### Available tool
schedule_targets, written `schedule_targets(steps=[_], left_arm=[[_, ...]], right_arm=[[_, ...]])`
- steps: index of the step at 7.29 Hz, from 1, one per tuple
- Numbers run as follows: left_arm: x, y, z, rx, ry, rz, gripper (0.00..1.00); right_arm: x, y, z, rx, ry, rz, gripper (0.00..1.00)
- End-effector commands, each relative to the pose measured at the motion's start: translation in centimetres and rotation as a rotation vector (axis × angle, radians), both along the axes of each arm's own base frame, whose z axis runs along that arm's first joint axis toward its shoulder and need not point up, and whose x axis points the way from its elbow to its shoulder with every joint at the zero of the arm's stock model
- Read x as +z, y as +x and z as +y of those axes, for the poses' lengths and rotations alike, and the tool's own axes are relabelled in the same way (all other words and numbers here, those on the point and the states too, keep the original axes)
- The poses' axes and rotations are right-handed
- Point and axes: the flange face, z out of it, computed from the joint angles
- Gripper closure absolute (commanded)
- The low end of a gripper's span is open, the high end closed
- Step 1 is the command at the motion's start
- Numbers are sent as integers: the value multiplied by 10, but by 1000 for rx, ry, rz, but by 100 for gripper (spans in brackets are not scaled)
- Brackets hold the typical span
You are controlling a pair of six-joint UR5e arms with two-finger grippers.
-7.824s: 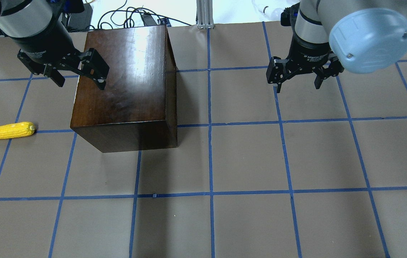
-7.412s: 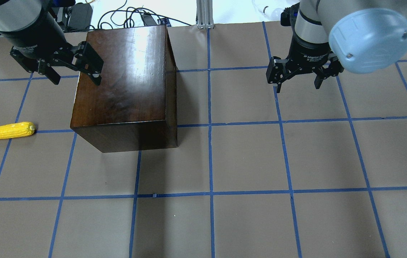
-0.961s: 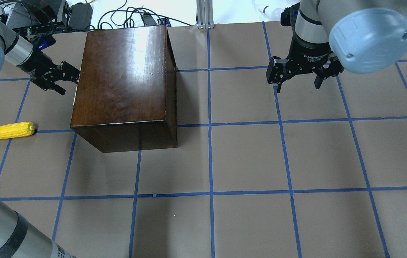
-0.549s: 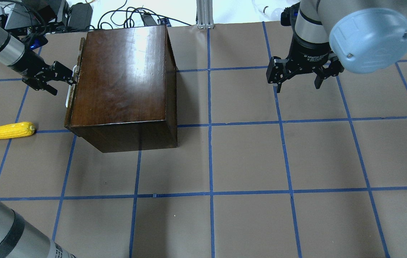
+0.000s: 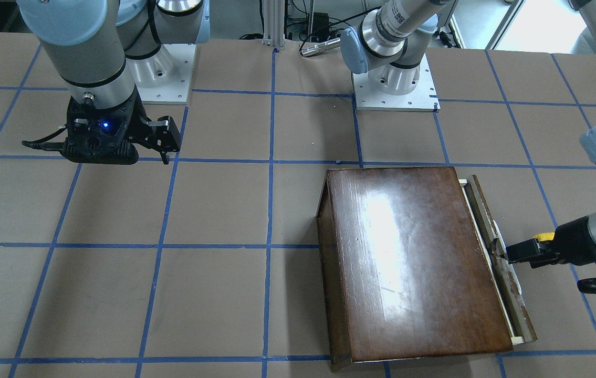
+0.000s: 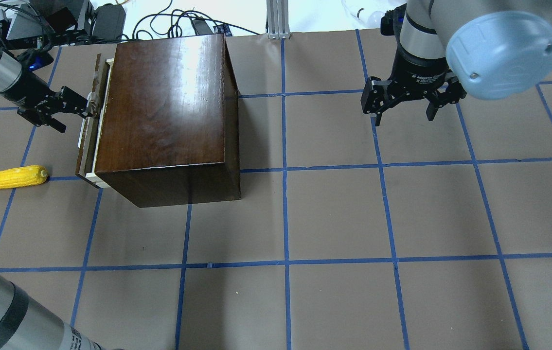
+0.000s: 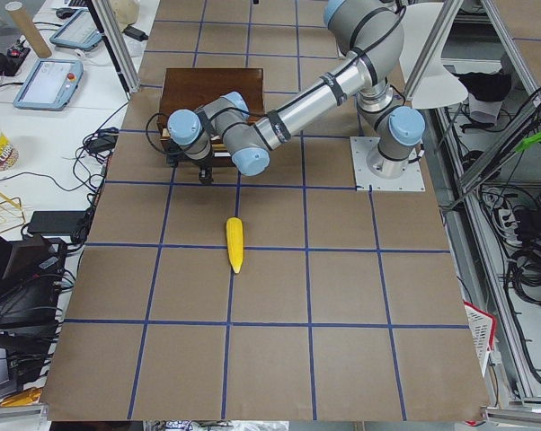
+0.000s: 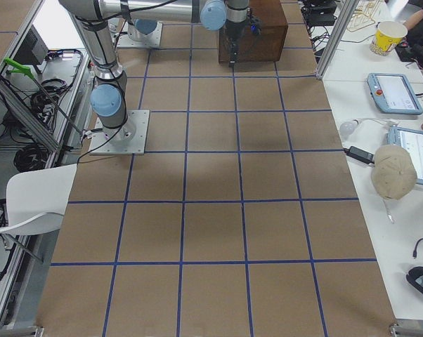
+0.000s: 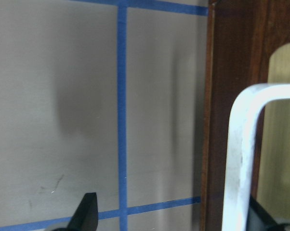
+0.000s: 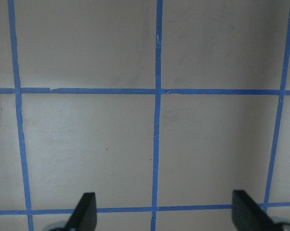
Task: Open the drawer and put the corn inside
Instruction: 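Pull the drawer outward from the cabinet with the left gripper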
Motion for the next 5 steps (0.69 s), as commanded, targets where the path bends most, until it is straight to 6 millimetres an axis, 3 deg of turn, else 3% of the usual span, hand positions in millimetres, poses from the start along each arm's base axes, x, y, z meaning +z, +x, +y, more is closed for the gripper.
schedule_targets(steps=[1,4,5], left_arm=[[2,10,3,14,-2,-3,0],[3,20,6,3,5,-32,0],[3,34,10,20,4,-30,0]], right_arm=[[1,0,0,0,-2,0,0],[1,0,0,0,-3,0,0],[1,0,0,0,0,0,0]])
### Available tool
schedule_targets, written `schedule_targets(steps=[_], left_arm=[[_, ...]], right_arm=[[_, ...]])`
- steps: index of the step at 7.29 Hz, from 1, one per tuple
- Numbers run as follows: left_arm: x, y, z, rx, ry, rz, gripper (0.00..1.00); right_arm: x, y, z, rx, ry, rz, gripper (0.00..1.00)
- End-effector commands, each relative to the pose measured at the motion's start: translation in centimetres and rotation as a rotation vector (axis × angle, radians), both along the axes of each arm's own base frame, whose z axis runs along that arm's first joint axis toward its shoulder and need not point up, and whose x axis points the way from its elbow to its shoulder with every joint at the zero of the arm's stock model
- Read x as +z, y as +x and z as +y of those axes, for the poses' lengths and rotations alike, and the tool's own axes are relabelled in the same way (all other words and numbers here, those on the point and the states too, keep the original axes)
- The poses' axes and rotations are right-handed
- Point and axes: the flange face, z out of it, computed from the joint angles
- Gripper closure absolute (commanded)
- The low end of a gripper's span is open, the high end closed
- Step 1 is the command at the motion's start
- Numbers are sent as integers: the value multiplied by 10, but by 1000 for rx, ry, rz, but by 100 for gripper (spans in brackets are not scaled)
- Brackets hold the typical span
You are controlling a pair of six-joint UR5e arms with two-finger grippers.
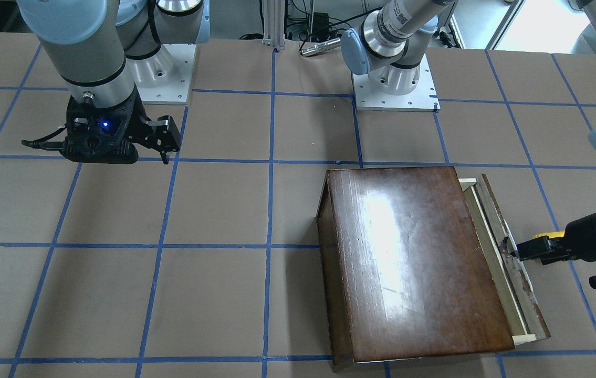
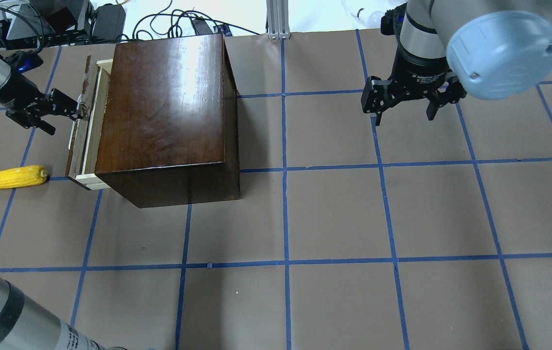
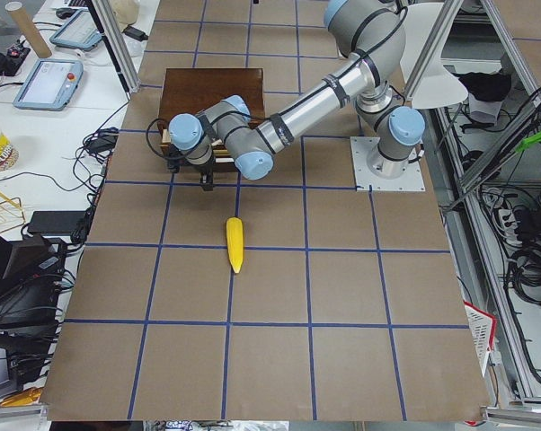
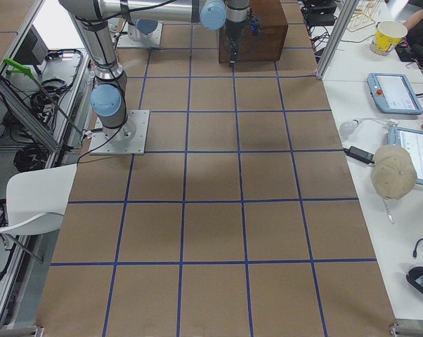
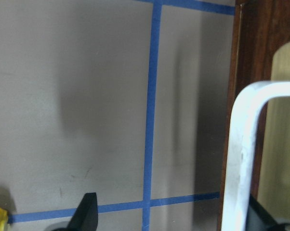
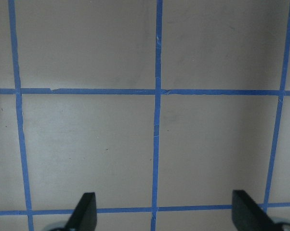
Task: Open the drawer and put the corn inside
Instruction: 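Pull the drawer outward from the cabinet with the left gripper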
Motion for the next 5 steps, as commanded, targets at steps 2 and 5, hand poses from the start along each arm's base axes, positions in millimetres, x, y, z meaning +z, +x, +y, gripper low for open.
schedule_targets(steps=[2,5], left_arm=[[5,21,1,10,-12,-10,0],[9,24,1,11,-16,-14,0]], right_arm=[[-1,0,0,0,2,0,0],[0,0,0,0,2,0,0]])
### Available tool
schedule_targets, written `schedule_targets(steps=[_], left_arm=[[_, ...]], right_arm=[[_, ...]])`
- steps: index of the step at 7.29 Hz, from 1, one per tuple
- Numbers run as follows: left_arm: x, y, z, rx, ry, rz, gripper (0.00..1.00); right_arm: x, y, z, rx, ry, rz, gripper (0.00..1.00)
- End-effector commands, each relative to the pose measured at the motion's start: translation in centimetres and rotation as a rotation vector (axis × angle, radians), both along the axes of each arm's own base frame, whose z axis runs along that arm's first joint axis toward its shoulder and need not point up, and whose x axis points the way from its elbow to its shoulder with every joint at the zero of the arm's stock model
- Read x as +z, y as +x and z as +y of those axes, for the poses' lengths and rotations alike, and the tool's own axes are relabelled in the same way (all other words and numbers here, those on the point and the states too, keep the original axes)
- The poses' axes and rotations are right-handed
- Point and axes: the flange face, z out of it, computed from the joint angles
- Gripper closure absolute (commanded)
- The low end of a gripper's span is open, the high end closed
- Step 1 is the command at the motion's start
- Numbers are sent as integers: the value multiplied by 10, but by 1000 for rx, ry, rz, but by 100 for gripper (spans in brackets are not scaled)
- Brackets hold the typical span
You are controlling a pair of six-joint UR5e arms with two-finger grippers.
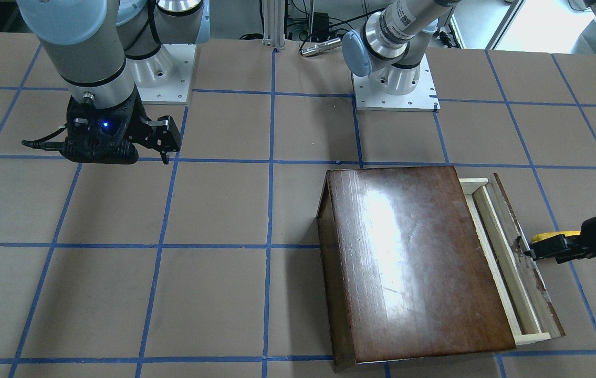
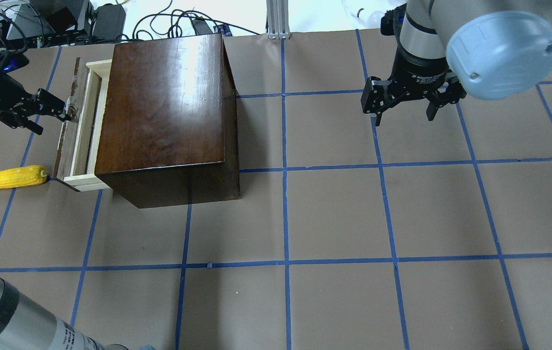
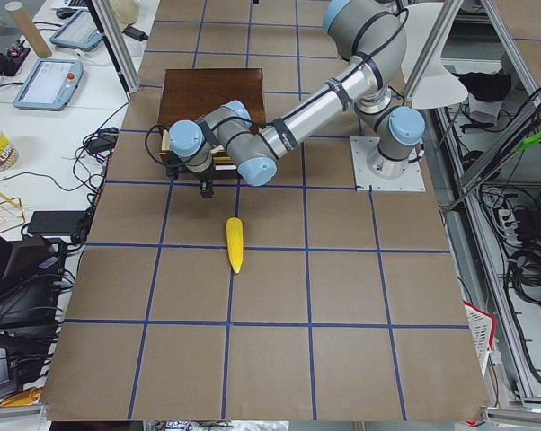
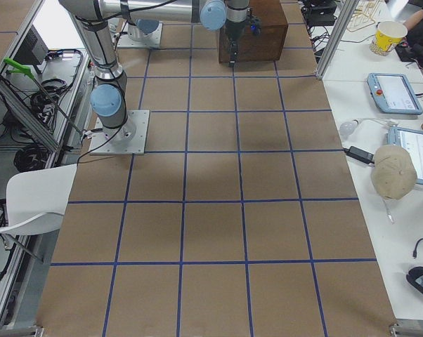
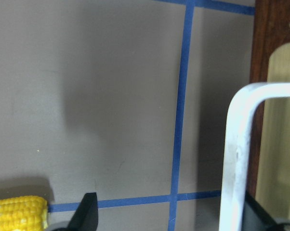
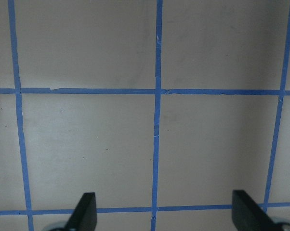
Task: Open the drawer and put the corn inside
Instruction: 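Release the handle and move the left gripper over the yellow corn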
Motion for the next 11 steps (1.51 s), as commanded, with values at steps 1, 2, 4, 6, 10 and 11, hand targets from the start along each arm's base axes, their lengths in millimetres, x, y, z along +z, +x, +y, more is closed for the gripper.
schedule_targets(steps=[1,2,4,6,10,11], left_arm=[[3,2,-1,1,-4,-3,0],[3,2,-1,1,-4,-3,0],[8,3,-1,-1,-9,-16,0],[40,7,3,-28,2,-84,0],[64,24,30,-397,100,-280,0],[60,31,35,-458,101,-264,0]], right_arm=[[-1,0,0,0,2,0,0],[-1,0,0,0,1,0,0],[0,0,0,0,1,0,0],[0,0,0,0,1,0,0],[-1,0,0,0,1,0,0],[0,0,-1,0,-1,0,0]])
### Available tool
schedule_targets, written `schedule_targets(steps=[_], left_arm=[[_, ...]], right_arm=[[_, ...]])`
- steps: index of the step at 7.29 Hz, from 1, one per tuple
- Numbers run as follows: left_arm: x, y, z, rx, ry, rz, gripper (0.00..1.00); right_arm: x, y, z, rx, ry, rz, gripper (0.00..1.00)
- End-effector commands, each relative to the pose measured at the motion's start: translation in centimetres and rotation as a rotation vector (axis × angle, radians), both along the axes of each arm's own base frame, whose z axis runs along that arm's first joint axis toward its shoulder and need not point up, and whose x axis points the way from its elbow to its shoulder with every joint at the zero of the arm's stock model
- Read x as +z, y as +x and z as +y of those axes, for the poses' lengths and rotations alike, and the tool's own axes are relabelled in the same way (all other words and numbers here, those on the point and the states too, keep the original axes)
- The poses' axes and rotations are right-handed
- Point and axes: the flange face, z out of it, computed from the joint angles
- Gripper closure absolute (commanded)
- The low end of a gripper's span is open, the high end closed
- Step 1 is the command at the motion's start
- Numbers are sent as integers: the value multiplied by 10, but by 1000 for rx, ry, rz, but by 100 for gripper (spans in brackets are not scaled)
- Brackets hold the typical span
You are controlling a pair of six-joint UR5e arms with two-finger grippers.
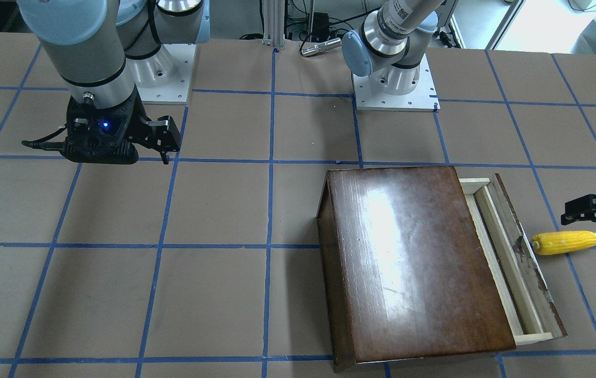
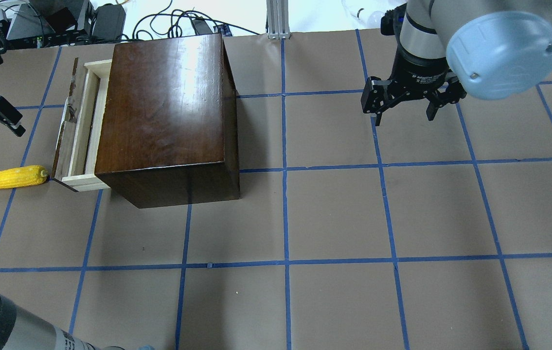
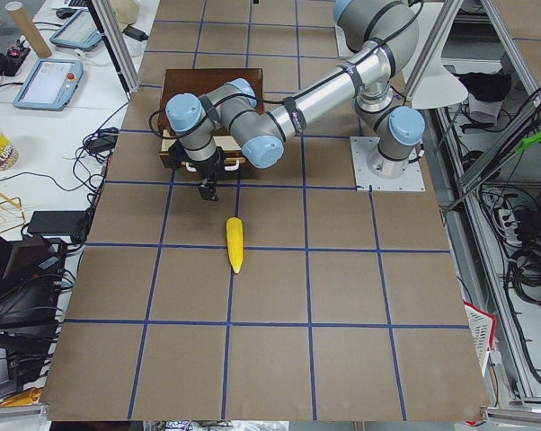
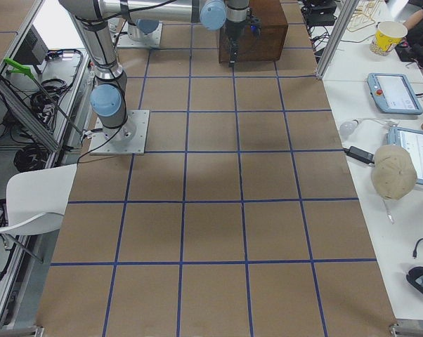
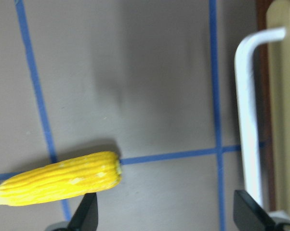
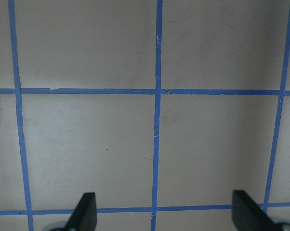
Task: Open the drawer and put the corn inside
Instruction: 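Release the handle and move the left gripper over the yellow corn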
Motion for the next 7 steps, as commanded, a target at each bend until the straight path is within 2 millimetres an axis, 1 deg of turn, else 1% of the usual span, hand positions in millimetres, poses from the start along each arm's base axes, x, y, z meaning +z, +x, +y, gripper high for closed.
schedule_targets(steps=[1,2,3,4,6,7], left_arm=[[-8,19,14,-160,35,23,0],[-15,30,21,-283,45,55,0],[-21,39,26,-360,36,60,0],[-34,42,32,-419,38,70,0],[-56,58,44,-622,-5,39,0],[-66,56,51,-718,-5,40,0]], right_arm=[[1,0,0,0,-2,0,0],[0,0,0,0,1,0,0],[-1,0,0,0,2,0,0],[-1,0,0,0,2,0,0],[-1,0,0,0,2,0,0],[0,0,0,0,1,0,0]])
